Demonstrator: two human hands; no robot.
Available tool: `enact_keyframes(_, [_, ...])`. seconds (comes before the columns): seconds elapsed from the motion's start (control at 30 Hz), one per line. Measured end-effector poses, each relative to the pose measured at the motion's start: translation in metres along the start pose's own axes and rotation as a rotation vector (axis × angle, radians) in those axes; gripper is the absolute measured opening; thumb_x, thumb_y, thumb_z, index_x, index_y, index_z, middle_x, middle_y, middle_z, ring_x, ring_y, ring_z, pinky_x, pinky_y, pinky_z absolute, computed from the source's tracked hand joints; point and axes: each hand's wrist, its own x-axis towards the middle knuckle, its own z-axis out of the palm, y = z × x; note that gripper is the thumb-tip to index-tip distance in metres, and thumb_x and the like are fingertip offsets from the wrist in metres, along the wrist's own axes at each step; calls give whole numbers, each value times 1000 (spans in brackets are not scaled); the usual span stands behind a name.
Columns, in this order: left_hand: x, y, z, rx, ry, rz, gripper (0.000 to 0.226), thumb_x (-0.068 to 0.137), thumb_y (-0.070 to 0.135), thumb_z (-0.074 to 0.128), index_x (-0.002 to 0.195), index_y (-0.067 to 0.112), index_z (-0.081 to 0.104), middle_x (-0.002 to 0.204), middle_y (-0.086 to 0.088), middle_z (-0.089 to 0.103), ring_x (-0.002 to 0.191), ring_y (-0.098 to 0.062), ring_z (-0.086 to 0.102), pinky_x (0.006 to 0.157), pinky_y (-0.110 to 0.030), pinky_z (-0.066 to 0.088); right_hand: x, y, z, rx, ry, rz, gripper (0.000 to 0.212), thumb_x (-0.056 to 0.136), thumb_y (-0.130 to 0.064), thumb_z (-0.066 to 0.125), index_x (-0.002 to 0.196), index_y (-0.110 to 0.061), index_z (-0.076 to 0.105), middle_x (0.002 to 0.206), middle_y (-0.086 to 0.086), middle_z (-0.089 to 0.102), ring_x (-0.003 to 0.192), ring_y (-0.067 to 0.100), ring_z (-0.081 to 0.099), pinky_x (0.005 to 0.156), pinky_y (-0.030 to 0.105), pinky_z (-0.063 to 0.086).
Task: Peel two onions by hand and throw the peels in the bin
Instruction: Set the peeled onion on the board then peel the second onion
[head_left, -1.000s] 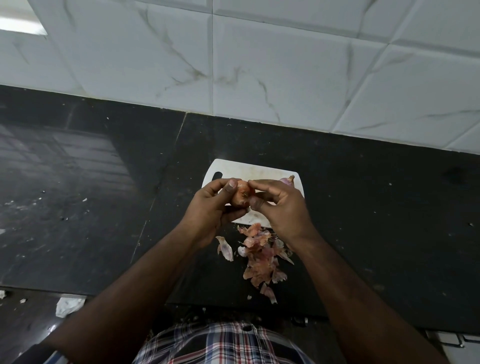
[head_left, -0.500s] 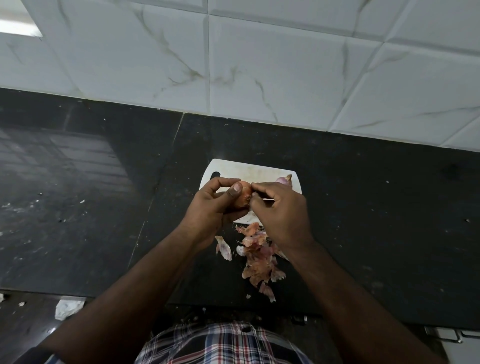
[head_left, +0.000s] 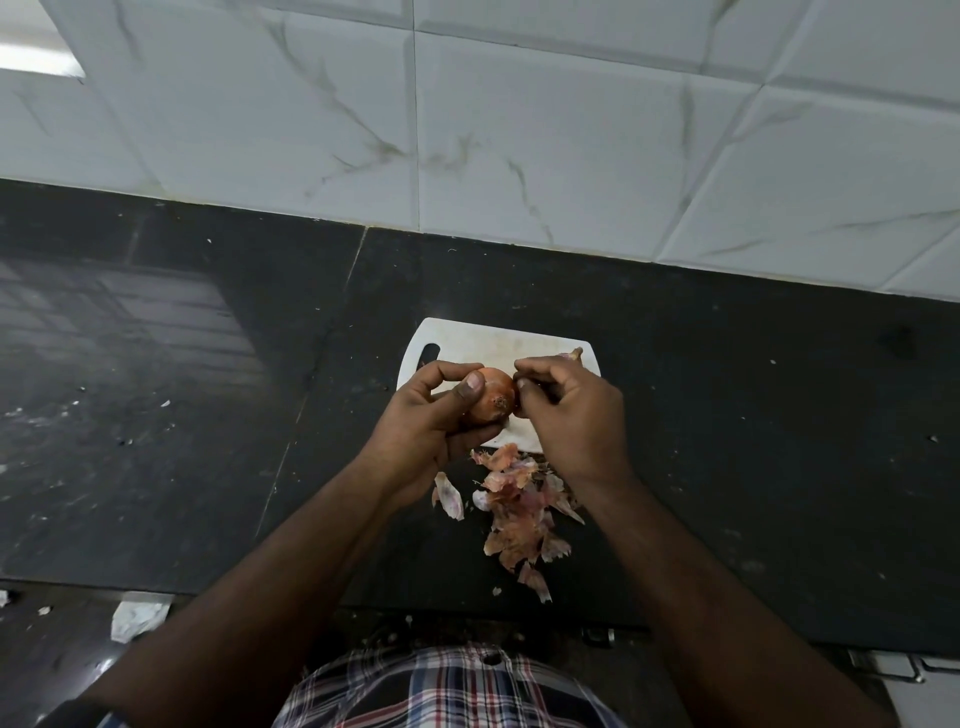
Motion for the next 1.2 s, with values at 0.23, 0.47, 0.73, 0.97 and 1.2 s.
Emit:
enact_keyframes(0.23, [-2,0,3,-23,46,27,35,89,19,66,118,1,59,95,-12,77,96,-32,73,82,-40,62,-10,-7,-1,21,-37,-53,20,90,-11,67,108,-15,77,101,-4,77,93,3,70,86,6,46])
enact_keyframes(0.47, [-5,2,4,-6,27,-10,29,94,17,64,118,2,59,102,-16,73,92,-31,74,80,-37,62,-7,-9,4,-52,-14,-75,28,92,-8,62,119,-13,70,106,2,73,96,11,68,86,30,58])
enact_keyframes(0.73, [-10,10,-1,-126,-22,-113,29,94,26,59,116,9,67,109,-18,70,94,-34,71,72,-31,63,-6,18,3,-165,-197,49,24,92,-7,61,111,-16,74,107,-2,75,97,11,69,91,30,55])
enact_keyframes(0.97, [-8,7,-7,-111,-5,-124,29,103,20,50,127,13,66,125,-17,65,95,-33,73,75,-34,63,-6,8,-5,196,-370,196,57,85,-24,77,138,-26,56,135,-16,60,117,-1,60,94,28,55])
enact_keyframes(1.2, [-7,5,-7,16,-115,-74,44,90,8,62,134,10,58,110,-21,71,89,-24,74,77,-37,63,-10,-11,5,123,-269,103,52,81,-19,81,130,-22,64,121,-10,69,111,-2,62,98,16,49])
